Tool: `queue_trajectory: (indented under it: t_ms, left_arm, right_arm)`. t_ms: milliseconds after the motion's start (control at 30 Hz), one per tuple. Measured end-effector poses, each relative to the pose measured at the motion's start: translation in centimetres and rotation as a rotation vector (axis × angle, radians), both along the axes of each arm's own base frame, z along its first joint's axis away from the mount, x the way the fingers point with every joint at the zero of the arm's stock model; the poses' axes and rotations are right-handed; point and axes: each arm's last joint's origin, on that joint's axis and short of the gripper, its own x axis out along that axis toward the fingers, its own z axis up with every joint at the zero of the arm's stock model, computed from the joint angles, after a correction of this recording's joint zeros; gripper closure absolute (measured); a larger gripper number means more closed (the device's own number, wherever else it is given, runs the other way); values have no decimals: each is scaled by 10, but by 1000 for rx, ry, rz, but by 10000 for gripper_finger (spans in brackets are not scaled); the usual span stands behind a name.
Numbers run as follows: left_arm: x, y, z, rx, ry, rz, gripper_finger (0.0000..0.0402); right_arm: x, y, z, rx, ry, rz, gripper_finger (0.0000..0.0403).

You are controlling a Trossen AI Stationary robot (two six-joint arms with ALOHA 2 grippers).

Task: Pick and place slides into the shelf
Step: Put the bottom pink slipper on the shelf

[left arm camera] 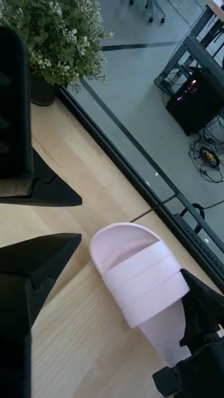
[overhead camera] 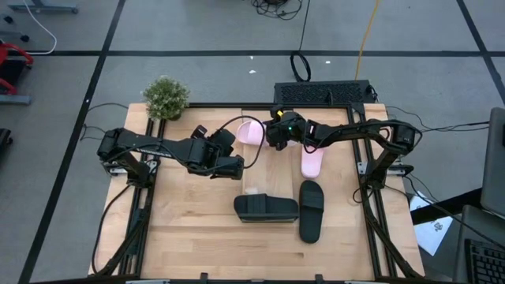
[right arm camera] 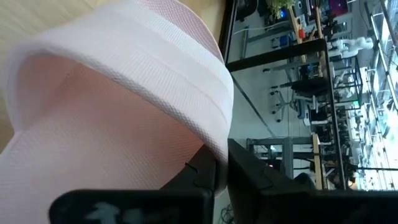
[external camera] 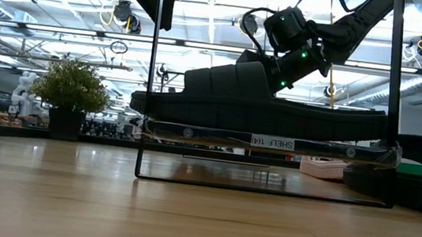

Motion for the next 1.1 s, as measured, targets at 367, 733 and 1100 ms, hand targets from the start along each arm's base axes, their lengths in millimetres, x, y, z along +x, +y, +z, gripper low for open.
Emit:
queue_trajectory:
  t_ms: [367, 733, 1100]
  left_arm:
    - [0, 0, 0, -2, -8, 5, 325]
    - [1, 0, 0, -4, -18, 6, 325]
    - [2, 0, 0, -5, -31, 6, 325]
  right_arm:
    - [0, 0, 0, -16, 10, 9, 386]
    - [-1, -2, 0, -33, 23, 11, 330]
    - [-3, -6, 0, -39, 27, 2, 309]
